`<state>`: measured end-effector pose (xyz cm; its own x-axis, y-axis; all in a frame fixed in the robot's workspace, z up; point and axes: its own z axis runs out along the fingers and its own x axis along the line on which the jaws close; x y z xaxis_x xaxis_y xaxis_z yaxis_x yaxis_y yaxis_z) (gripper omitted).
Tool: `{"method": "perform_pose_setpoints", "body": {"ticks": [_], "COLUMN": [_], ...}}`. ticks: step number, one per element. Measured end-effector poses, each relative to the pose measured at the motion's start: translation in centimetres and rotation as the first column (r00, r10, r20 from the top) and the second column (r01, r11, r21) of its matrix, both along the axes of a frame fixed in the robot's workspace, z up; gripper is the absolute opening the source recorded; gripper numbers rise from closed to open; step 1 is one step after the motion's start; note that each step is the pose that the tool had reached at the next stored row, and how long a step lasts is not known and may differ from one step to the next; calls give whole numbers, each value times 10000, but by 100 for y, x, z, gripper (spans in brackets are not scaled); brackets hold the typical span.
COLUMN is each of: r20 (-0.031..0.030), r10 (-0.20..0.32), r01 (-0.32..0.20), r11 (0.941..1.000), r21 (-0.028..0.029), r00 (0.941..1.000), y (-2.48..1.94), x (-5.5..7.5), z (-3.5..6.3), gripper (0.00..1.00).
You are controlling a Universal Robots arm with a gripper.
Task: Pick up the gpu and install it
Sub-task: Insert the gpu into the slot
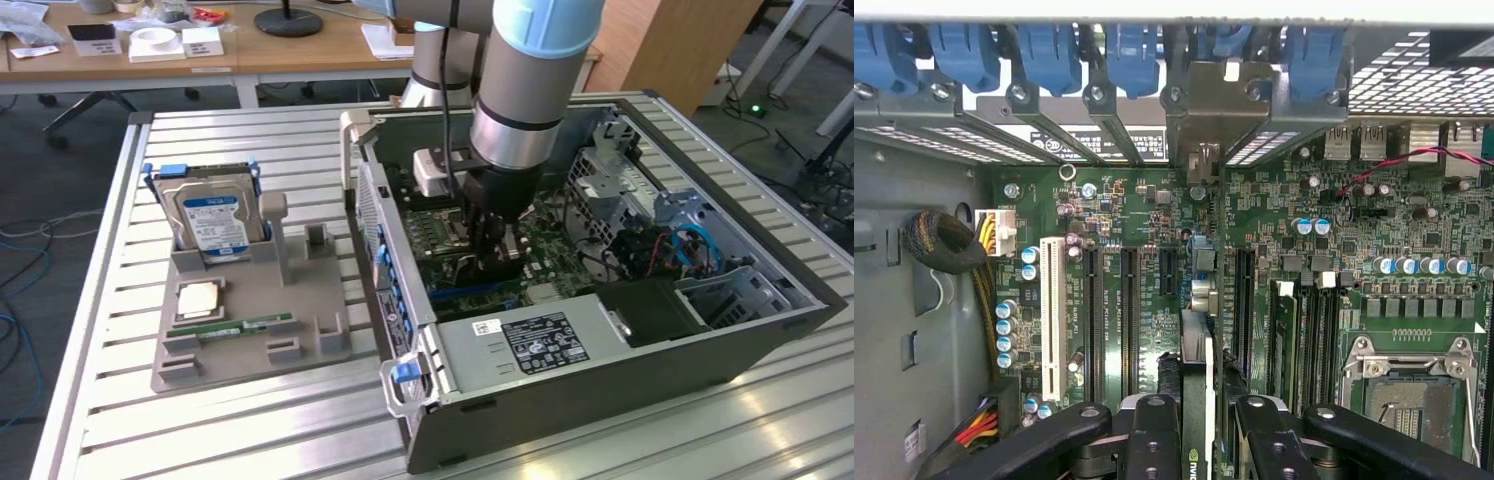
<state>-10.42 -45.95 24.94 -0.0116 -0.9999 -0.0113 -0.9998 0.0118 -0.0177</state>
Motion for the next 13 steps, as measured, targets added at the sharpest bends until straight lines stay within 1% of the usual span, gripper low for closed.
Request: {"method": "perform_pose_setpoints", "body": {"ticks": [7, 11, 13], "r20": [38, 93, 111], "r10": [-1, 0, 2], "r01": [1, 0, -2], "r11": [10000, 10000, 10000], "r21": [0, -1, -1], "r00": [10000, 10000, 9999], "y": [0, 0, 0], "x": [-9, -20, -19], "z": [0, -1, -3], "gripper": [26, 26, 26]}}
